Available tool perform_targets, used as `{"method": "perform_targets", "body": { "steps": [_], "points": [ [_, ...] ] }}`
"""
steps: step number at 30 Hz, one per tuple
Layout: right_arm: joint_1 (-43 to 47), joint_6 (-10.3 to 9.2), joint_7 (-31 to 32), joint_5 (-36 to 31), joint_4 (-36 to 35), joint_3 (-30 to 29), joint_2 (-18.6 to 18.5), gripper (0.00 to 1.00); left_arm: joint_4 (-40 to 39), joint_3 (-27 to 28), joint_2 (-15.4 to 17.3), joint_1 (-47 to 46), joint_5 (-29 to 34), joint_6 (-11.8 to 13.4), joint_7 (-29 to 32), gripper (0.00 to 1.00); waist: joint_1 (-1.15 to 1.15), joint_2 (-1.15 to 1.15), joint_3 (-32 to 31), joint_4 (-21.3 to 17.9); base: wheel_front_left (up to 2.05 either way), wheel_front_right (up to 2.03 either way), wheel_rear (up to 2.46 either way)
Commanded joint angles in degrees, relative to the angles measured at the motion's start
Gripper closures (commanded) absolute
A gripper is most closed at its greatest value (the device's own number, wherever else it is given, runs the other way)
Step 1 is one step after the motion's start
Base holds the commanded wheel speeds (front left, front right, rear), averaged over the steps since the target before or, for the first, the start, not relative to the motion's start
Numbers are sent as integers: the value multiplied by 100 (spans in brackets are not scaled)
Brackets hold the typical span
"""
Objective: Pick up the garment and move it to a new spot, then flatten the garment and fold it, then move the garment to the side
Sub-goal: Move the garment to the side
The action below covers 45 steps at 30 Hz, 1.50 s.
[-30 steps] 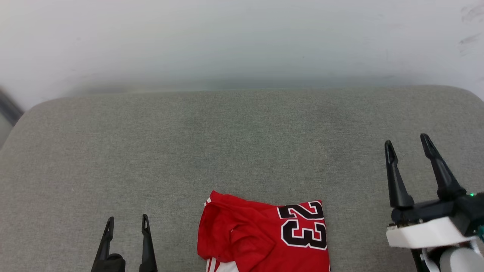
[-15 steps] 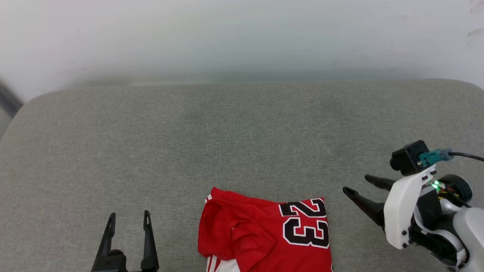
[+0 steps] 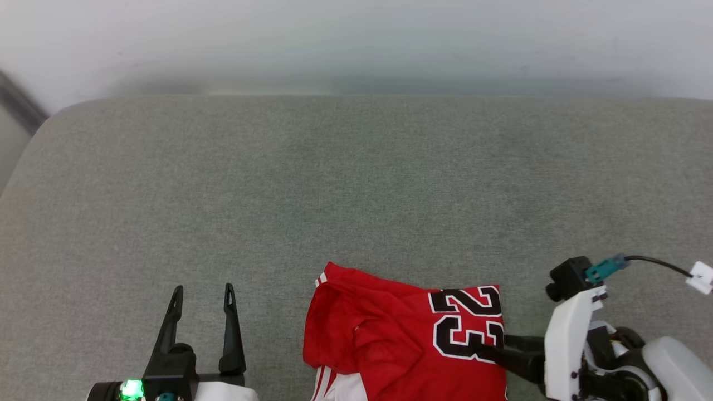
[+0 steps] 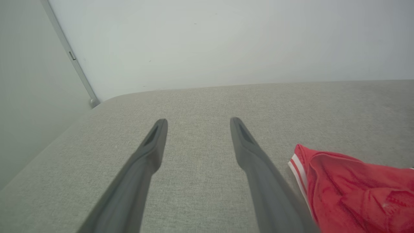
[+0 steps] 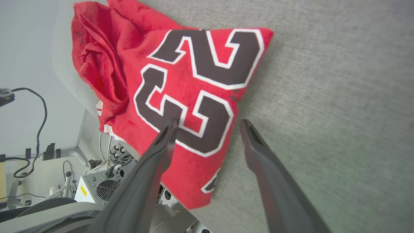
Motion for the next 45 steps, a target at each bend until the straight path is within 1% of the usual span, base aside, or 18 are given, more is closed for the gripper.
{"method": "perform_targets", "body": {
  "steps": [1,5,6,7,8,9,15,19,20,24,26,31,32,35,39,42,43,45],
  "points": [
    [-80,-2,-19,65,81,80,87,0,1,-2,-3,-100,42,-29,-13,0,0,0,83,78,0,0,0],
    [-198,-2,-143,-10,404,374,304,0,8,-33,-11,-212,47,-48,-13,0,0,0,237,180,0,0,0],
    [-194,-9,-206,-236,1054,992,335,0,55,-87,-21,-323,43,-80,-13,0,0,0,362,335,0,0,0],
    [-213,-10,-264,-264,1136,1080,333,0,60,-86,-25,-325,39,-72,-13,0,0,0,369,358,0,0,0],
    [-266,-15,-388,-290,1179,1152,331,87,63,-74,-28,-326,34,-60,-13,0,0,0,373,372,0,0,0],
    [-337,-15,-472,-297,1191,1229,323,100,65,-68,-33,-324,29,-52,-13,0,0,0,375,383,0,0,0],
    [-860,-25,-1155,-206,1117,1412,155,100,110,-58,-45,-197,17,-36,-13,0,0,0,259,371,0,0,0],
    [-1175,-3,-1390,-211,799,1698,-85,100,119,-61,-52,-113,27,-15,-13,0,0,0,98,295,0,0,0],
    [-1489,-3,-1484,-257,463,1922,-382,100,102,-36,-53,-32,30,-5,-13,0,0,0,-12,174,0,0,0],
    [-1902,-3,-1483,-385,13,2169,-846,100,24,52,-51,66,15,12,-13,0,0,0,-88,-165,0,0,0],
    [-2115,-3,-1431,-455,-217,2295,-1086,100,-20,110,-50,99,5,43,-13,0,0,0,-82,-401,0,0,0],
    [-2521,-3,-1403,-559,-578,2371,-1620,100,-119,245,-50,176,-19,62,-13,0,0,0,42,-1076,0,0,0],
    [-2661,-3,-1484,-609,-574,2302,-1853,100,-194,271,-38,110,28,44,-13,0,0,0,167,-1427,0,0,0],
    [-2743,-3,-1592,-652,-444,2212,-2050,100,-224,298,-16,-30,55,25,-13,0,0,0,342,-1665,0,0,0],
    [-2935,-3,-1729,-931,-132,2172,-2316,100,-272,301,53,-199,97,-32,-13,0,0,0,634,-1851,0,0,0],
    [-3126,-4,-1846,-1043,213,2071,-2459,100,-339,305,111,-356,119,-63,-13,0,0,0,920,-1919,0,0,0],
    [-3322,-5,-1894,-1245,444,2047,-2592,100,-388,303,169,-447,154,-76,-13,0,0,0,1136,-1938,0,0,0],
    [-3493,-5,-1926,-1447,734,2077,-2726,100,-436,281,219,-560,168,-81,-13,0,0,0,1344,-1923,0,0,0]
  ]
}}
